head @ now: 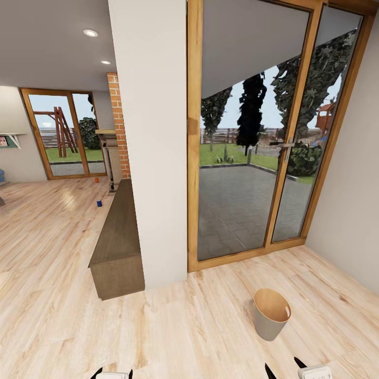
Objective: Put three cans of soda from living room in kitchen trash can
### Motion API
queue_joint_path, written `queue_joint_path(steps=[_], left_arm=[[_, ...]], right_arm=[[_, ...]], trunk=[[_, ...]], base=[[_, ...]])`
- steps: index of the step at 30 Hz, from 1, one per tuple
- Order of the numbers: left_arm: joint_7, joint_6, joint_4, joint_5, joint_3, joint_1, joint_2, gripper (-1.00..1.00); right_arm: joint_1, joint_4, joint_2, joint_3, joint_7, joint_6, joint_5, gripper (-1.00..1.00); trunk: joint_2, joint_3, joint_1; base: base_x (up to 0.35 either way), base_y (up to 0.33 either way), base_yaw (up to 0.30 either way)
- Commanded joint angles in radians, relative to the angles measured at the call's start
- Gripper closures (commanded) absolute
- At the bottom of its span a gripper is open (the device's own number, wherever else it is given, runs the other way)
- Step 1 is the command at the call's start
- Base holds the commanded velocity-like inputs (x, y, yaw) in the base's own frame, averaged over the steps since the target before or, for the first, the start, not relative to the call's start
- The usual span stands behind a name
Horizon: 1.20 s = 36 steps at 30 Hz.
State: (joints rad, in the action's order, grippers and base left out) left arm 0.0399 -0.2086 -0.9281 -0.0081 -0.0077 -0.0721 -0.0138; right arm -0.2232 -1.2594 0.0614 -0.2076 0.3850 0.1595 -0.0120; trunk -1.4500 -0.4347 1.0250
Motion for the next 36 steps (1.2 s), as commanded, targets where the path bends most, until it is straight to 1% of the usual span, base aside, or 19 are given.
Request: queue_joint_path(steps=[1, 36], left_arm=[[0.0, 0.0, 0.0, 0.0, 0.0, 0.0, 0.0, -1.0], [0.0, 0.0, 0.0, -0.001, 0.0, 0.0, 0.0, -1.0]], right_arm=[[0.0, 0.0, 0.0, 0.0, 0.0, 0.0, 0.0, -1.0], [0.0, 0.0, 0.0, 0.001, -0.002, 0.0, 0.0, -1.0]], trunk=[[0.0, 0.0, 0.0], [0.0, 0.0, 0.0]], base=[[0.0, 0.0, 0.0], [0.0, 0.0, 0.0]])
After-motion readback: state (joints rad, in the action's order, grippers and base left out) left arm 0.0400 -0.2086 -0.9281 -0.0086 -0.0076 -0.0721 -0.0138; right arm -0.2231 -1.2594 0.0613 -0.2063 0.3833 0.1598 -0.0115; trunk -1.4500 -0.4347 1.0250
